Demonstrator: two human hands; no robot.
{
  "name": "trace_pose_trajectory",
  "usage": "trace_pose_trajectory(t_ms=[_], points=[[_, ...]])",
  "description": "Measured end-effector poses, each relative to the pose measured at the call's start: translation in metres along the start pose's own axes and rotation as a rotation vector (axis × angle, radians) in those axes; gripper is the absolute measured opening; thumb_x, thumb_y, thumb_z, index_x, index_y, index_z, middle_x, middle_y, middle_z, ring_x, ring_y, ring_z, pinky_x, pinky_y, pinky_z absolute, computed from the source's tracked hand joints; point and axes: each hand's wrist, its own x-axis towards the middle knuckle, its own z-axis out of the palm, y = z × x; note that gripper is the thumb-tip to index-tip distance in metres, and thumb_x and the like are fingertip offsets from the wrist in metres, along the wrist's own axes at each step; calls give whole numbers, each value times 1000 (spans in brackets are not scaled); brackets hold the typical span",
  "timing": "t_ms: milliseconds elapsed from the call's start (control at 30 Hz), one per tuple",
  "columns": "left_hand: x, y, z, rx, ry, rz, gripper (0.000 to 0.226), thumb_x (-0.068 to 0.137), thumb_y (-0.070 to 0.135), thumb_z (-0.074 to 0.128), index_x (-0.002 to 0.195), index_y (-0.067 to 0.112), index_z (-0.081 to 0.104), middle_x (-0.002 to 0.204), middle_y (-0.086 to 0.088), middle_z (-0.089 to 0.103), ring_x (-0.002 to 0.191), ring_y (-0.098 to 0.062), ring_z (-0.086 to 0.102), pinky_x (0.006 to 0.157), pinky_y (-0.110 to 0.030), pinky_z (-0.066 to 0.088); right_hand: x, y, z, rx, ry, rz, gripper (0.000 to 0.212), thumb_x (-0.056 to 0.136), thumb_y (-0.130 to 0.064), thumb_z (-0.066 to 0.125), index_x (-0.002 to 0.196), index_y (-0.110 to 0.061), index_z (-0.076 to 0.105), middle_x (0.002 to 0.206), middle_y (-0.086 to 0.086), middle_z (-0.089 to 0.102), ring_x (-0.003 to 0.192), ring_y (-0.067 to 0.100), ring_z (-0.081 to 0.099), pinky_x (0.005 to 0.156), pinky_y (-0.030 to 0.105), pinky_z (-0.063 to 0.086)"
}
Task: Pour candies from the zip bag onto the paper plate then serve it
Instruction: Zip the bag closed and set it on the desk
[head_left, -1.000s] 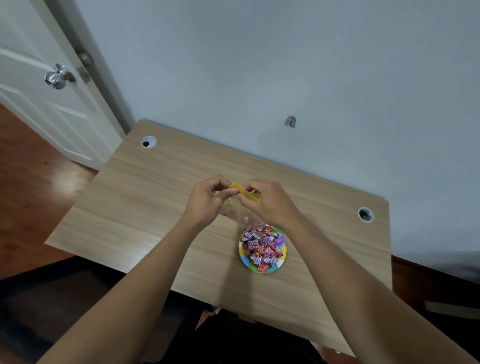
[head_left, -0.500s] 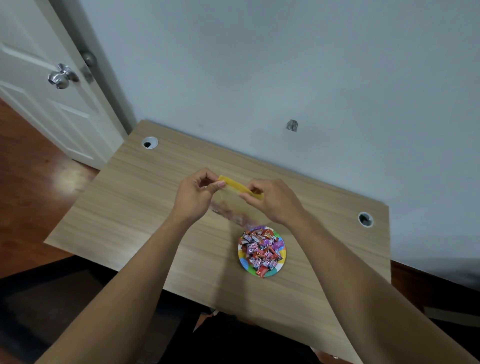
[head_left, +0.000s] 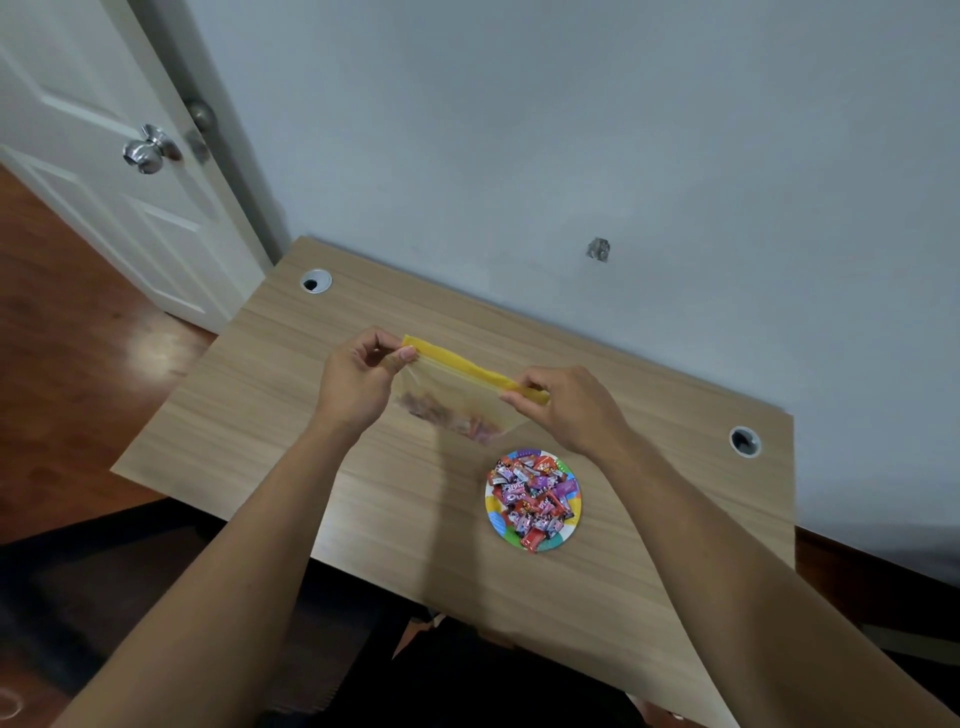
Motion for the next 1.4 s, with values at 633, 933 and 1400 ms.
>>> trace_pose_trajectory(t_ms=[633,933,1400], points=[[-5,-38,-17,22,17,-95,14,98,7,74,100,-7,76,65,21,74,56,9,58,60,-5,43,-12,3,10,-90,-66,-135,53,99,-60,68,68,-20,51,62,-6,55,61,23,52,57,39,39],[-13,-56,-30,39,-4,-194,9,99,13,74,91,9,75,70,19,77,74,-9,61,79,-32,50,-18,-7,38,-62,-219,-168,40,107,-45,62,89,-10,67,92,11,73,87,31,62,76,43,46],[-28,-94,-42,132,-31,-350,18,101,13,72,104,-5,75,83,1,77,83,-16,68,79,-37,54,-52,-23,103,-23,-348,136,33,111,-37,56,108,-6,68,114,18,75,109,41,68,73,38,38]])
